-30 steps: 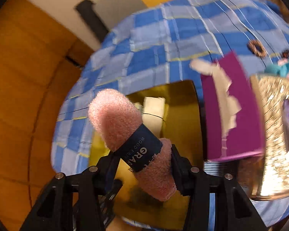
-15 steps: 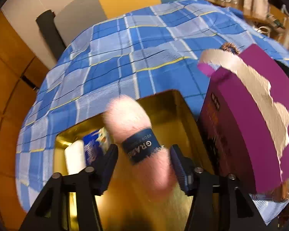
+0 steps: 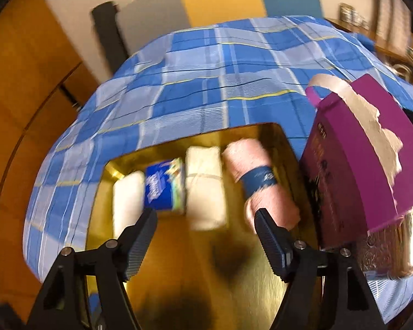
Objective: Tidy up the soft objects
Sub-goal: 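Carry the pink towel roll with the right tool into the gold tray and release it, then move the right tool to the plastic bag of cotton and grasp it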
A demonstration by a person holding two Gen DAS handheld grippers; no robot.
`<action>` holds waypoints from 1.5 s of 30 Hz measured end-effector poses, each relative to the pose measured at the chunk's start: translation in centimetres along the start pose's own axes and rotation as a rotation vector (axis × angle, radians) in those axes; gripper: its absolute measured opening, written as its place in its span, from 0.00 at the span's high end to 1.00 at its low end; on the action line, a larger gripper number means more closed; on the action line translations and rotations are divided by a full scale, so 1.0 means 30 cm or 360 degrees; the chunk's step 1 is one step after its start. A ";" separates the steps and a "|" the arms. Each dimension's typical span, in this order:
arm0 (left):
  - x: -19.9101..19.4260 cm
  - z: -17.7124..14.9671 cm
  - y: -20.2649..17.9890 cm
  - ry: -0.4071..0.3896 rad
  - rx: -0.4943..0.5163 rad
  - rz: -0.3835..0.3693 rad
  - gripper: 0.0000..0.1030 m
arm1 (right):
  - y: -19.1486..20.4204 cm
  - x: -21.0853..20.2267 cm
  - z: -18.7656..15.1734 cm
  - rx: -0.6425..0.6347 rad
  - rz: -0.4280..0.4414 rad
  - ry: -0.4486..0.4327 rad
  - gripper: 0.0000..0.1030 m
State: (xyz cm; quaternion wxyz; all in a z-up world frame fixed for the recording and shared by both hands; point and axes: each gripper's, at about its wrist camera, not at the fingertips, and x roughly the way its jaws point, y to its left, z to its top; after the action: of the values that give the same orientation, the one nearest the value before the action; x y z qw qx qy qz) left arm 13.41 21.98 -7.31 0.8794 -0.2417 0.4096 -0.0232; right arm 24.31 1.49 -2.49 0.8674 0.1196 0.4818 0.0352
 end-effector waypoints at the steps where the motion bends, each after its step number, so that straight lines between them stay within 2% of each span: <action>1: 0.000 -0.001 0.000 0.0002 -0.0004 0.0002 0.57 | 0.004 -0.014 -0.013 -0.0040 0.0015 -0.0008 0.28; 5: -0.002 -0.011 -0.007 0.0009 0.0004 0.0022 0.57 | -0.012 -0.102 -0.079 -0.0207 0.0073 -0.0063 0.28; 11: 0.014 -0.032 -0.037 0.0047 0.0031 0.0007 0.57 | -0.109 -0.215 -0.135 -0.0365 0.0165 -0.0111 0.27; 12: 0.016 -0.037 -0.047 0.0051 0.0042 0.0003 0.56 | -0.127 -0.237 -0.150 -0.0420 0.0158 -0.0143 0.26; 15: 0.019 -0.052 -0.077 0.0060 0.0072 -0.0011 0.45 | -0.184 -0.306 -0.202 -0.0571 0.0055 -0.0285 0.26; 19: 0.028 -0.071 -0.120 0.0092 0.0110 -0.0018 0.44 | -0.290 -0.389 -0.248 -0.0630 -0.0026 -0.0411 0.25; 21: 0.032 -0.080 -0.137 0.0102 0.0128 -0.0023 0.44 | -0.355 -0.428 -0.260 -0.0629 -0.0113 -0.0475 0.25; 24: 0.035 -0.099 -0.175 0.0117 0.0169 -0.0042 0.44 | -0.461 -0.470 -0.255 -0.0575 -0.0233 -0.0526 0.24; 27: 0.039 -0.124 -0.229 0.0147 0.0221 -0.0092 0.44 | -0.590 -0.482 -0.240 -0.0452 -0.0329 -0.0502 0.23; 32: 0.038 -0.169 -0.325 0.0180 0.0339 -0.0178 0.44 | -0.813 -0.474 -0.220 -0.0186 -0.0408 -0.0363 0.23; 42: 0.038 -0.285 -0.560 0.0243 0.0602 -0.0359 0.44 | -1.157 -0.402 -0.204 0.0123 -0.0518 -0.0050 0.23; 45: 0.038 -0.315 -0.627 0.0261 0.0687 -0.0388 0.43 | -1.307 -0.421 -0.159 0.0291 -0.0559 -0.0047 0.23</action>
State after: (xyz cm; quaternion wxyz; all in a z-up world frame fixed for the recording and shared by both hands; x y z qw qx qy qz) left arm 10.20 1.28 -4.94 0.8652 -0.0933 0.4328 -0.2354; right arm 11.41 -37.91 -3.93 0.8526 0.1126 0.4837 -0.1624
